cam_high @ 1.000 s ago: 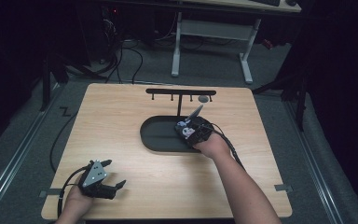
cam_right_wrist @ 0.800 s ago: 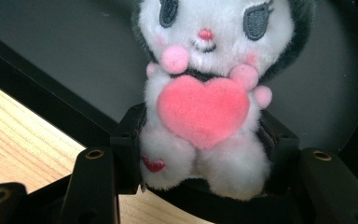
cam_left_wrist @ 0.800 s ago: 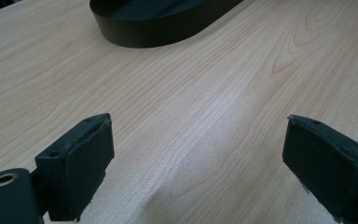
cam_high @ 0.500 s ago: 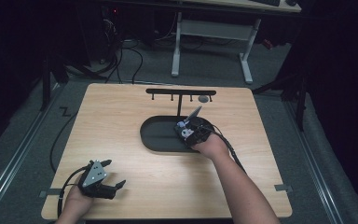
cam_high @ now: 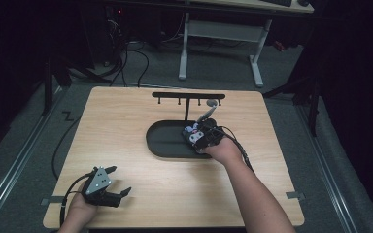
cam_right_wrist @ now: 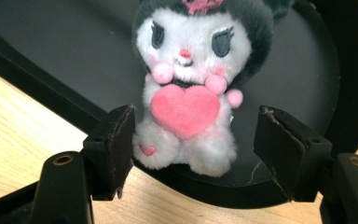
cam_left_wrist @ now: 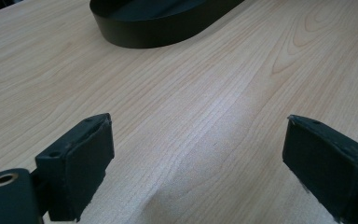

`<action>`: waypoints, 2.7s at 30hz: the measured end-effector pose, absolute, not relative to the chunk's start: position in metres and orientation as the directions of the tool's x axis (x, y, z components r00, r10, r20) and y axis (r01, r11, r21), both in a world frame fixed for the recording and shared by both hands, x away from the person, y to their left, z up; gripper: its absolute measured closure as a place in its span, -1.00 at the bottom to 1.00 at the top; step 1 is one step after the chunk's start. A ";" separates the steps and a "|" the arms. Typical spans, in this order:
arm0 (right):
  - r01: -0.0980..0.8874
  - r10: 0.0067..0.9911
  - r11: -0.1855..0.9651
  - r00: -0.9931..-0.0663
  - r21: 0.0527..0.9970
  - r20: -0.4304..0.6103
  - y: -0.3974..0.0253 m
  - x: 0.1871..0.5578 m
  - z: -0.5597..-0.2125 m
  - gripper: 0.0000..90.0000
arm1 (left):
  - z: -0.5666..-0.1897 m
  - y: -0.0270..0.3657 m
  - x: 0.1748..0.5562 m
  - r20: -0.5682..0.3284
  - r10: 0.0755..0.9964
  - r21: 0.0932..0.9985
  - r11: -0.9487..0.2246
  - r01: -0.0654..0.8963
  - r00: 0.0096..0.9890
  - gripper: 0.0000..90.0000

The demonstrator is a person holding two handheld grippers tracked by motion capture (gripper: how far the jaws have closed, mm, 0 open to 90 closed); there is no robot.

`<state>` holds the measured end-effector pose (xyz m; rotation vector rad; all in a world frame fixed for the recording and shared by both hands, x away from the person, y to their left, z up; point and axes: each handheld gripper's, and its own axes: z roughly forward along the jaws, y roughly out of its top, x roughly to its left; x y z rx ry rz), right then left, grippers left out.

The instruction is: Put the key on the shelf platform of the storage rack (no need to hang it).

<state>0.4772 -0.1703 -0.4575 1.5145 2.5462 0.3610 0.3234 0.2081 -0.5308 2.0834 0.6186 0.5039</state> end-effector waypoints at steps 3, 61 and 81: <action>0.843 0.883 0.449 -0.469 0.296 -0.005 -0.173 0.476 -0.453 -0.33 | -0.531 0.208 0.323 0.120 0.596 0.839 -0.489 0.240 0.794 -0.79; 0.581 0.892 0.307 -0.451 0.754 -0.016 -0.238 0.330 -0.493 -0.61 | -0.530 0.202 0.316 0.153 0.584 0.830 -0.514 0.217 0.797 -0.81; 0.508 0.913 0.159 -0.402 0.847 0.070 -0.270 0.279 -0.516 -0.57 | -0.529 0.199 0.316 0.166 0.582 0.830 -0.519 0.206 0.796 -0.81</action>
